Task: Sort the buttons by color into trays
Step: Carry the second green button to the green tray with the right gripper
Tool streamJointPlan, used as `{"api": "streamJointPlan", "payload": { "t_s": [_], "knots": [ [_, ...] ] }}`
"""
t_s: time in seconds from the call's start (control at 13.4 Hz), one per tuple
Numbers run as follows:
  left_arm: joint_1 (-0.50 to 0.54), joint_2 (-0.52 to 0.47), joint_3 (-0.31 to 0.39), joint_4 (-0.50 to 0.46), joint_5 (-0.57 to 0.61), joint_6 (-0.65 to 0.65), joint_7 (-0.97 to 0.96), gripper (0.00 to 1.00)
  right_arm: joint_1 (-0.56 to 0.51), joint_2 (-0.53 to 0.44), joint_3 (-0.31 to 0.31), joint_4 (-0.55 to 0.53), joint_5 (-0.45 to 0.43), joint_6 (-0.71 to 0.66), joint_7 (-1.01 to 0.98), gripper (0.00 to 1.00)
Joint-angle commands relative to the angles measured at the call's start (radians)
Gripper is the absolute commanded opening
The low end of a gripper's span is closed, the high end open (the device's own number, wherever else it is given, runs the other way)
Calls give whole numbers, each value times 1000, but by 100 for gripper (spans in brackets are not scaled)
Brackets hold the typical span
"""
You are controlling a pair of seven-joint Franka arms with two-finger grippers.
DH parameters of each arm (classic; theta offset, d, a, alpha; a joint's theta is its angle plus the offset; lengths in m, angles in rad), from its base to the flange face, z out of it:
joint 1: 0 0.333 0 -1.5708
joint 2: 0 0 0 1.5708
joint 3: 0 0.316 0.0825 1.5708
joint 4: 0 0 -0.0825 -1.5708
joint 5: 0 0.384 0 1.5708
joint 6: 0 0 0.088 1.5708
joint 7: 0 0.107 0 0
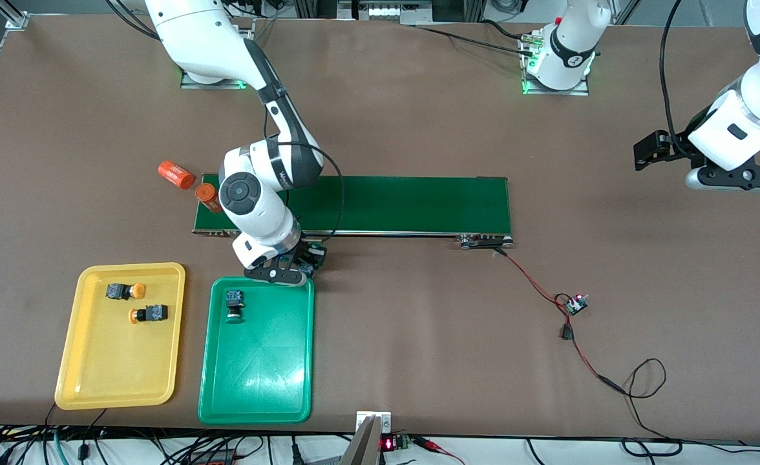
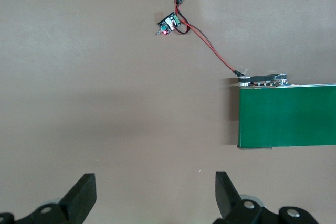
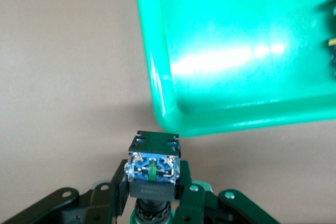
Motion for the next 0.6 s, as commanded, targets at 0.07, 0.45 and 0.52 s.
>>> {"api": "streamJointPlan", "payload": {
  "t_s": [0.07, 0.45, 0.52],
  "knots": [
    [-3, -2, -1, 18, 8, -20, 8, 100, 3, 33, -32, 34, 12, 46, -69, 4],
    [-3, -2, 0, 18, 8, -20, 8, 100, -36, 47, -89, 112, 8, 51, -155, 4],
    [-3, -2, -1, 18, 8, -20, 8, 100, -46, 59, -91, 123, 8, 52, -170, 4]
  ]
}}
